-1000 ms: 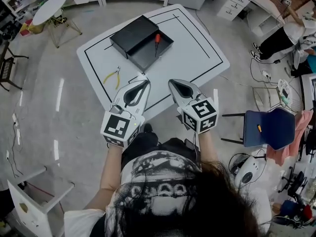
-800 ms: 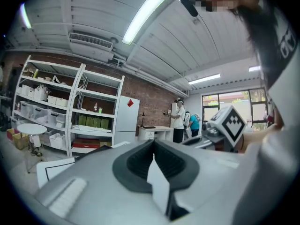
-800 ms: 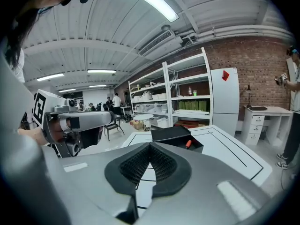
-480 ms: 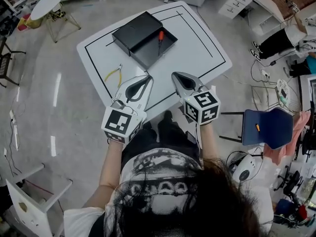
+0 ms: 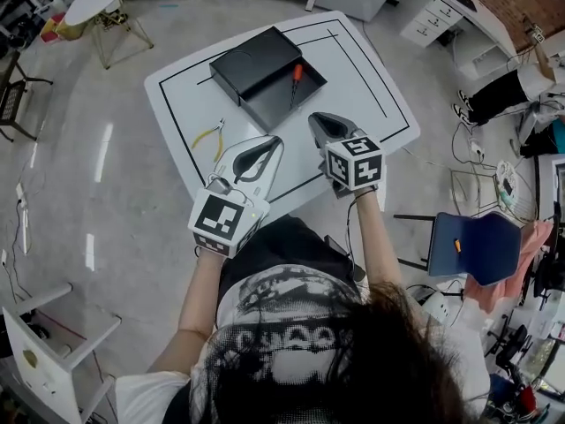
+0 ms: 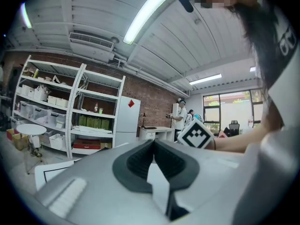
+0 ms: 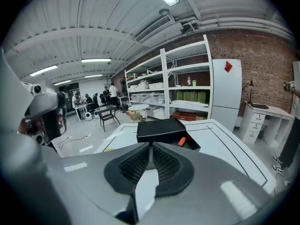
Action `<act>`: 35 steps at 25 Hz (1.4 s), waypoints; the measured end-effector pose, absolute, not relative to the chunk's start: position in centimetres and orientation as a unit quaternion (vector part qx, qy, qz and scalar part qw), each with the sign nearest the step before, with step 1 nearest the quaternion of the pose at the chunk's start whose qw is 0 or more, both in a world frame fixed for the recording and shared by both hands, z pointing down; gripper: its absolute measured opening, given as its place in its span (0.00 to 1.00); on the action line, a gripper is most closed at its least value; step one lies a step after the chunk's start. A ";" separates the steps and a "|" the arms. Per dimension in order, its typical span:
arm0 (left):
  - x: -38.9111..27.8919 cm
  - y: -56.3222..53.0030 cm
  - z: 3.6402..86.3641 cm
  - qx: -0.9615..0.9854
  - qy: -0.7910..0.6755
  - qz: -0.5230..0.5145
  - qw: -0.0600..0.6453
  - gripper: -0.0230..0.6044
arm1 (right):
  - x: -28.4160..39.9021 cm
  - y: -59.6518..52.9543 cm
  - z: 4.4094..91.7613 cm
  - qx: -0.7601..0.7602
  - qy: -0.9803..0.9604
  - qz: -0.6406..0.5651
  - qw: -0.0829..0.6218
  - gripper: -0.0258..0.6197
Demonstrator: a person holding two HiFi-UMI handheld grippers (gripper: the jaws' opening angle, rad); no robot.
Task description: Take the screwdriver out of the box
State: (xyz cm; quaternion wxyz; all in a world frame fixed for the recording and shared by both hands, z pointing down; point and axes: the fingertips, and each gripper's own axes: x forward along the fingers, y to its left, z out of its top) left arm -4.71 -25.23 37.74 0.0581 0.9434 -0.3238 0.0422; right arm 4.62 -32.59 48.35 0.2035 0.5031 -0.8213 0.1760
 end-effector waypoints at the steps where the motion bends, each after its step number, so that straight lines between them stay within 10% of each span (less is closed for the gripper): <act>1: -4.7 -25.5 37.7 0.943 -0.325 0.042 0.058 0.04 | 4.7 -33.6 48.8 0.502 -0.820 0.179 0.209 0.05; 35: -8.7 -35.0 38.0 0.906 -0.416 0.057 0.061 0.04 | 8.0 -54.1 65.5 0.517 -0.624 0.399 0.430 0.32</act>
